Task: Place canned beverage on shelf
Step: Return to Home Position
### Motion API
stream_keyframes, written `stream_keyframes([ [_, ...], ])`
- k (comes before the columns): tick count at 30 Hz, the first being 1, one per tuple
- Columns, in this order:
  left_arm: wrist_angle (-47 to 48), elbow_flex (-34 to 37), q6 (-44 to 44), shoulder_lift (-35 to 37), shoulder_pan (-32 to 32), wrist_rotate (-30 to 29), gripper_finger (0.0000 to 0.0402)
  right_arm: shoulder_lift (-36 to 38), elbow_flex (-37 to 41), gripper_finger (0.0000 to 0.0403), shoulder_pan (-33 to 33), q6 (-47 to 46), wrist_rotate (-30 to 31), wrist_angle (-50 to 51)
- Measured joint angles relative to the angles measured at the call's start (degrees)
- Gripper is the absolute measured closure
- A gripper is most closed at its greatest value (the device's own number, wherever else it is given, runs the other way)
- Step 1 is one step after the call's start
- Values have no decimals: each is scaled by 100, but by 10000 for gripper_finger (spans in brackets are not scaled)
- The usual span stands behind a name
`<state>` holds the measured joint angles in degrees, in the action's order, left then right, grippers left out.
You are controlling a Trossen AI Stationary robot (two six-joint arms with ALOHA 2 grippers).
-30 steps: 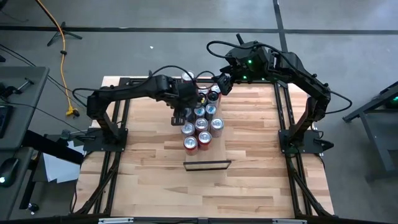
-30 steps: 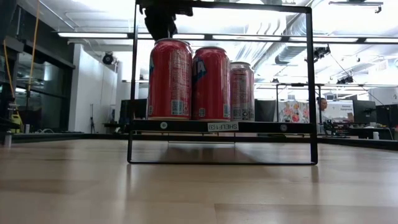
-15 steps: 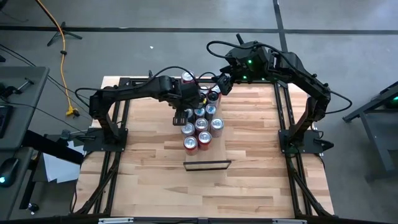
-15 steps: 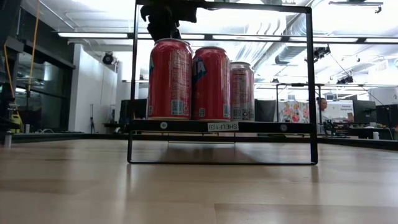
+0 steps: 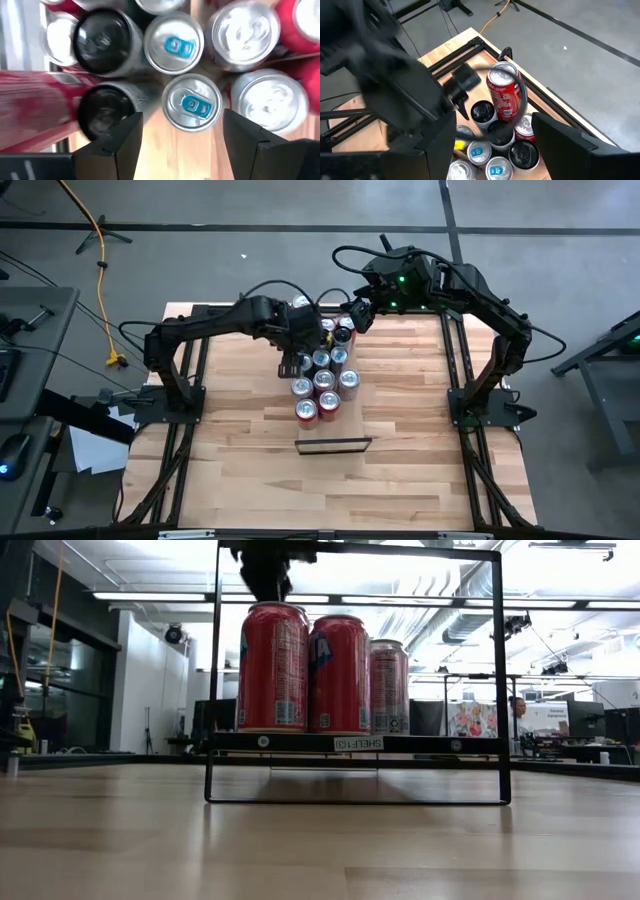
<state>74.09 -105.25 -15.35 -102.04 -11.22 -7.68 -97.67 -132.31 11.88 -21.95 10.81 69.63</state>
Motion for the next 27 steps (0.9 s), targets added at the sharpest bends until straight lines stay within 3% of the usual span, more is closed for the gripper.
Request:
stream_keyframes([
  [6, 423, -1027, -51, 117, 0, 20, 210, 13, 0, 160, -2, 363, -4, 79],
  [11, -414, -832, 120, 976, -59, 422, 277, 159, 2, 160, 0, 1170, 23, 908],
  [16, -1975, 688, 532, 2316, -125, 484, 385, 323, 7, 207, -2, 1341, 283, 2057],
  [19, -3089, 1935, 944, 3240, -125, 461, 387, 737, 395, 281, -2, 1324, 263, 1900],
  [23, -4312, 3477, 1681, 4405, -92, 296, 396, 1840, 1841, 387, -4, 1055, 409, 1457],
  [27, -5506, 4744, 2240, 5417, -68, 59, 398, 3195, 3845, 377, -2, 588, 326, 32],
])
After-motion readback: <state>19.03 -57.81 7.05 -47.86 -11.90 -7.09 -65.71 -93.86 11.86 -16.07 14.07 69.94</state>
